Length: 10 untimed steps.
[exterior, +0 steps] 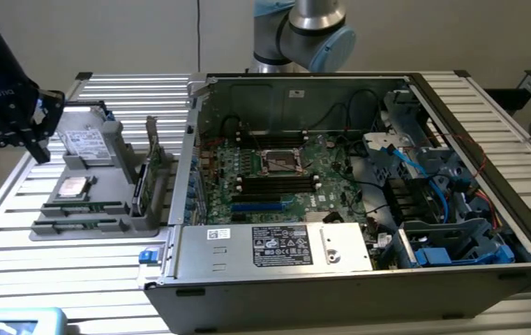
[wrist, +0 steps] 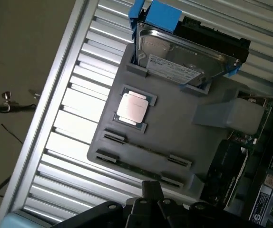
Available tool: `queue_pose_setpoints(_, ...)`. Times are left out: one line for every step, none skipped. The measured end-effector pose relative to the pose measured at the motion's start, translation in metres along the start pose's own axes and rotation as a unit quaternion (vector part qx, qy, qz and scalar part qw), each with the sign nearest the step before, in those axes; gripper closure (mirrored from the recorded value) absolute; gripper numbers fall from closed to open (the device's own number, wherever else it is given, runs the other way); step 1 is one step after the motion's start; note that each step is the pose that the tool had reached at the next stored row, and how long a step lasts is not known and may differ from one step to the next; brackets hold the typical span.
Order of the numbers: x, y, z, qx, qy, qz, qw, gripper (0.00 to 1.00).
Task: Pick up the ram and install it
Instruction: 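Pick up the ram and move it above insertion slot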
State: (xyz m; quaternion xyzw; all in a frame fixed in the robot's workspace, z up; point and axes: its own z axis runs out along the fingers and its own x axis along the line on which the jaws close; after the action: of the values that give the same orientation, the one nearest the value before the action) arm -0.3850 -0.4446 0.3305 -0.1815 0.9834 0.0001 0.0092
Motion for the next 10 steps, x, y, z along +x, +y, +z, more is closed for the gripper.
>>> queue_pose_setpoints(-0.0001,0.0001,0.0011,-0.0001,-0.001,-0.006,1.0,0.89)
queue_pose_setpoints(0.0,0.0001,0.0013,-0.0005,-0.0012,-0.015,0.9999,0.89)
queue_pose_setpoints(0.0,0.0002,0.0013,-0.0006,-0.0011,-0.024,0.9997,0.89)
queue_pose_setpoints(0.0,0.0002,0.0013,-0.0008,-0.0011,-0.033,0.9994,0.89)
queue_pose_setpoints(0.0,0.0002,0.0014,-0.001,-0.0012,-0.042,0.9991,0.89)
queue_pose_setpoints(0.0,0.0002,0.0016,-0.0012,-0.0013,-0.052,0.9987,0.89)
queue_pose_setpoints(0.0,0.0002,0.0017,-0.0014,-0.0014,-0.061,0.9982,0.89)
queue_pose_setpoints(0.0,0.0002,0.0017,-0.0016,-0.0014,-0.07,0.9976,0.89)
queue_pose_setpoints(0.0,0.0002,0.0018,-0.0018,-0.0015,-0.079,0.9969,0.89)
queue_pose_setpoints(0.0,0.0002,0.0019,-0.0019,-0.0015,-0.088,0.9961,0.89)
